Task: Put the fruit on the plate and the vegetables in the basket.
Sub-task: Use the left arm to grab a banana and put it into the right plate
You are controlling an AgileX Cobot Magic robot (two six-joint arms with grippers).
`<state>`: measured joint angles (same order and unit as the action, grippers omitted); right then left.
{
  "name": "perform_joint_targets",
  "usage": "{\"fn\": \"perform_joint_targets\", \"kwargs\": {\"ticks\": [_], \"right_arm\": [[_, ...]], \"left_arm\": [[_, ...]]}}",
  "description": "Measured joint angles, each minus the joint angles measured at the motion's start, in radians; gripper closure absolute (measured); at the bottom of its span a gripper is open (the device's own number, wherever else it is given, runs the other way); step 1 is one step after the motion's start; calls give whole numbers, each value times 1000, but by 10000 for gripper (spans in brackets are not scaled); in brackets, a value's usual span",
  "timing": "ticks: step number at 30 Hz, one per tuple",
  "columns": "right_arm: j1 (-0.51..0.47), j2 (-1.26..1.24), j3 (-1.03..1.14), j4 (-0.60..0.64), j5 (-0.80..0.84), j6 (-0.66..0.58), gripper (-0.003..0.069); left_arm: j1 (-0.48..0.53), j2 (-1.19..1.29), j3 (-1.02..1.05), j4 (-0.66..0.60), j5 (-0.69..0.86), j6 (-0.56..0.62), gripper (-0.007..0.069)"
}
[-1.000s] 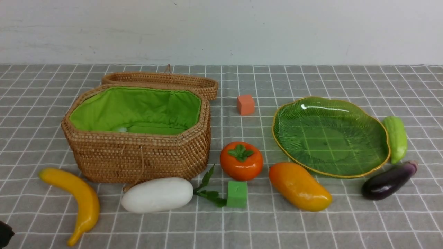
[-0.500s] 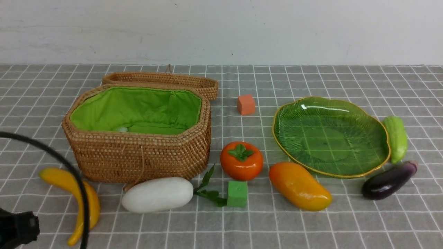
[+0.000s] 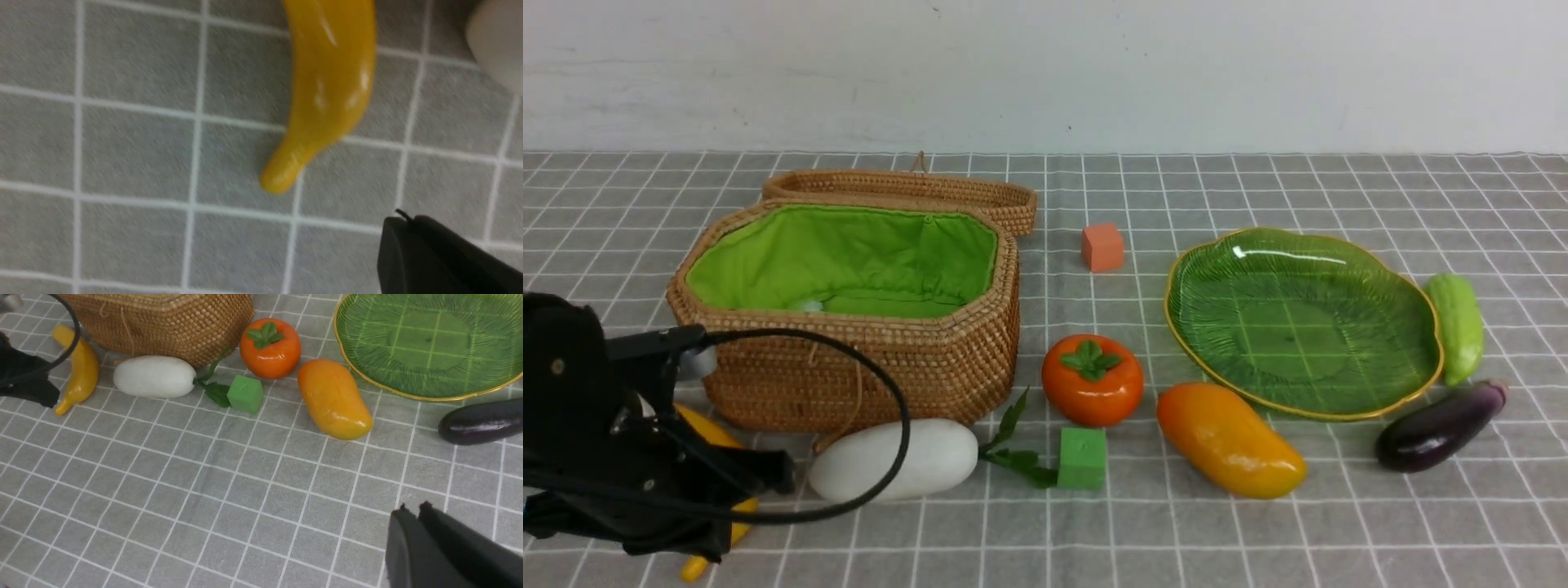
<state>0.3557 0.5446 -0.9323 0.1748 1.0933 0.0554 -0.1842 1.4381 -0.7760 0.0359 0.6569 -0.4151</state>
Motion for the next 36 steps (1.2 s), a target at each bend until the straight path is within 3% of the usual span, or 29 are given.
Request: {"fn": "perform_joint_targets", "kwargs": {"ticks": [6,7,9,13,16,20,23,29,33,36], "right_arm": [[0,0,0,1,-1,-1,616],[0,0,0,1,-1,-2,616],[0,0,0,0,-9,-27,614],[0,0,0,0,-9,-55,611],[0,0,0,0,-9,-55,609],[0,0,0,7,-9,-61,606],[0,-2,0,19,-10,-64,603],[0,-6,0,24,-11,-65,600],[0,-6,0,32,-15,-63,593],[0,-6,0,34,-28,-55,590]], "left_arm": [[0,48,-1,124,-151,-148,356],[0,51,-1,126,-154,-152,347],[0,100,-1,135,-187,-190,219],[0,172,-1,180,-233,-229,130],[0,213,-1,208,-260,-262,120],[-1,238,-11,249,-257,-313,194],[-1,231,-13,259,-229,-349,335],[-1,136,-8,257,-60,-354,323],[-1,-135,-8,246,69,-273,323],[-1,-299,-33,113,104,-58,323]]}}
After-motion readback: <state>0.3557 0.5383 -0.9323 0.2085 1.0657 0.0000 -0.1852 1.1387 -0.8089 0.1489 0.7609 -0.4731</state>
